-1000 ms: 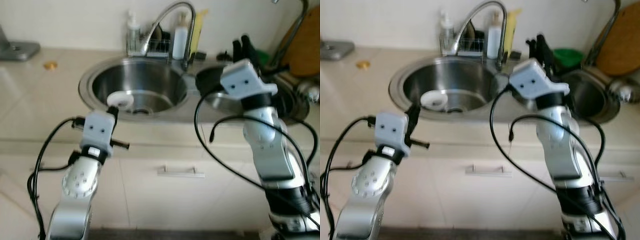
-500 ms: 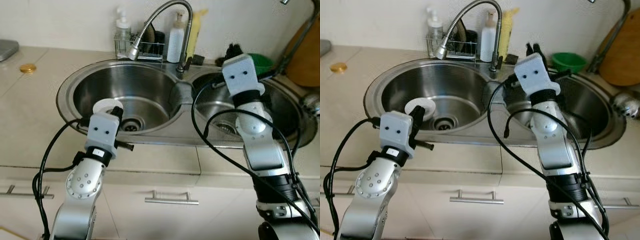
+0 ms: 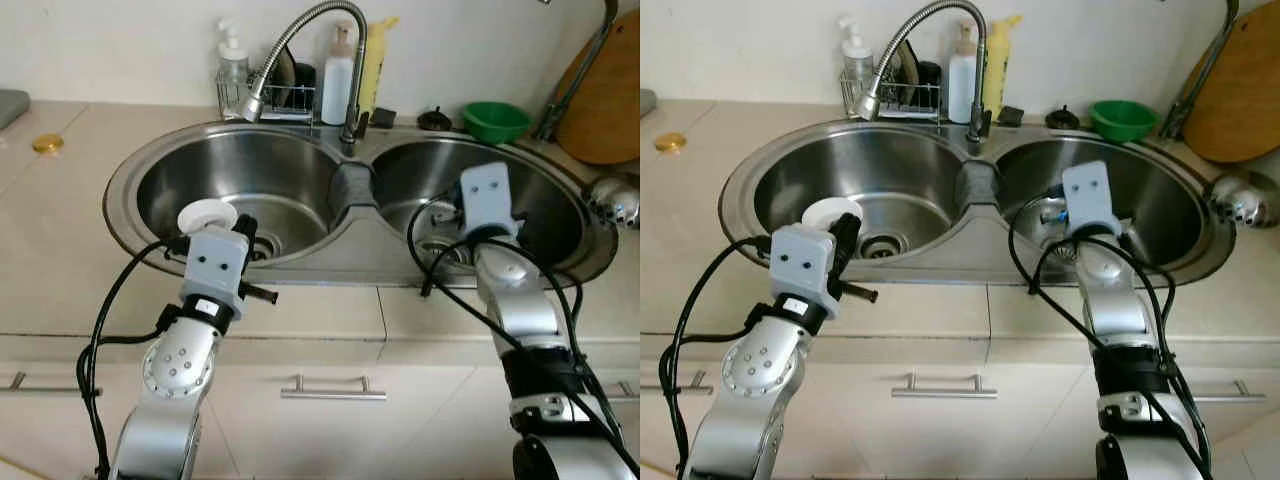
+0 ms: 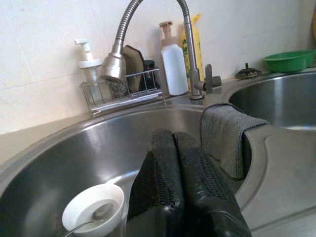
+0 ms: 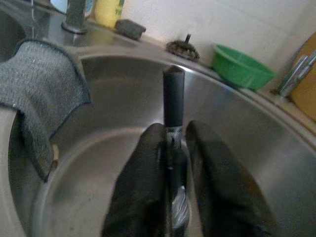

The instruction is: Kitchen organization

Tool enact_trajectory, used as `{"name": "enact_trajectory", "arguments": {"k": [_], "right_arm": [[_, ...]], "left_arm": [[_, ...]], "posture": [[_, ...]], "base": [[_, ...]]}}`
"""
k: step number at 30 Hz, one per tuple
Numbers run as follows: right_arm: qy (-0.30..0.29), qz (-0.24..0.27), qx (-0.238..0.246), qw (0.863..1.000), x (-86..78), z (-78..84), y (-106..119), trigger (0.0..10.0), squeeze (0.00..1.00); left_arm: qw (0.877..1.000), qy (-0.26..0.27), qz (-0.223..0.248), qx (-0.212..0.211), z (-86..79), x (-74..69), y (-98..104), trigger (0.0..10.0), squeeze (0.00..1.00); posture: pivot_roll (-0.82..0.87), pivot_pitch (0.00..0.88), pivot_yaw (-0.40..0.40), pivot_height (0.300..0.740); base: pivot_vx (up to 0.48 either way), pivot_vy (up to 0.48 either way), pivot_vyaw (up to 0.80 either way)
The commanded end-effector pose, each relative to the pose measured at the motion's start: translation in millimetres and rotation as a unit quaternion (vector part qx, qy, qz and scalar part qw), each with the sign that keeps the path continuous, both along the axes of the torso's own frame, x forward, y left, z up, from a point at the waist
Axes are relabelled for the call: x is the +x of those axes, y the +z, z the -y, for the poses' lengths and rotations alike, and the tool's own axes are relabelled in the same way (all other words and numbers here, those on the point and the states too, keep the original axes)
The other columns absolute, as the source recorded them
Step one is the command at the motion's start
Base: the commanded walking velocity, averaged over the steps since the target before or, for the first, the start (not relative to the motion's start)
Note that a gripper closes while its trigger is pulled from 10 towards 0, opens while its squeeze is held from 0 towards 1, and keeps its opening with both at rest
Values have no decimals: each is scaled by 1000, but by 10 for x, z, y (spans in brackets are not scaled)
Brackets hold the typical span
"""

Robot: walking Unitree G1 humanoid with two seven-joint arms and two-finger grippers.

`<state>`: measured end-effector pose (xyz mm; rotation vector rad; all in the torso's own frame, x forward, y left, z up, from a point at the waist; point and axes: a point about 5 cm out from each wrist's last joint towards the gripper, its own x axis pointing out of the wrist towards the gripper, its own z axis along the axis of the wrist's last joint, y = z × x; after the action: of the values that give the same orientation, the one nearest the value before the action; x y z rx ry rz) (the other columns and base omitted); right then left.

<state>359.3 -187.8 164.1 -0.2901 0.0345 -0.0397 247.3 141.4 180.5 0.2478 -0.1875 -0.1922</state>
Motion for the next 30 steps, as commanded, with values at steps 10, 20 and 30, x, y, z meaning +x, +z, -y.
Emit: {"name": "enact_trajectory", "arguments": {"k": [10,20,30], "right_arm": [[47,57,-6,997,-92,-134,150,10000,1000],[41,188,46,980,-397,-128,613,10000,1000],[-18,161,3,987,-801,22,428,10000,0]], "left_arm": [[1000,-9,-3,-6,25,-28,30,10000,0],[1000,-9,-5,-11,5,-38,38,10000,0],[1000,-13,-6,-15,-6,-38,54,10000,0]], "posture": [[161,0,-74,740],[156,0,-71,740],[138,0,-69,740]], "base": [[0,0,0],[0,0,0],[0,36,0]]}}
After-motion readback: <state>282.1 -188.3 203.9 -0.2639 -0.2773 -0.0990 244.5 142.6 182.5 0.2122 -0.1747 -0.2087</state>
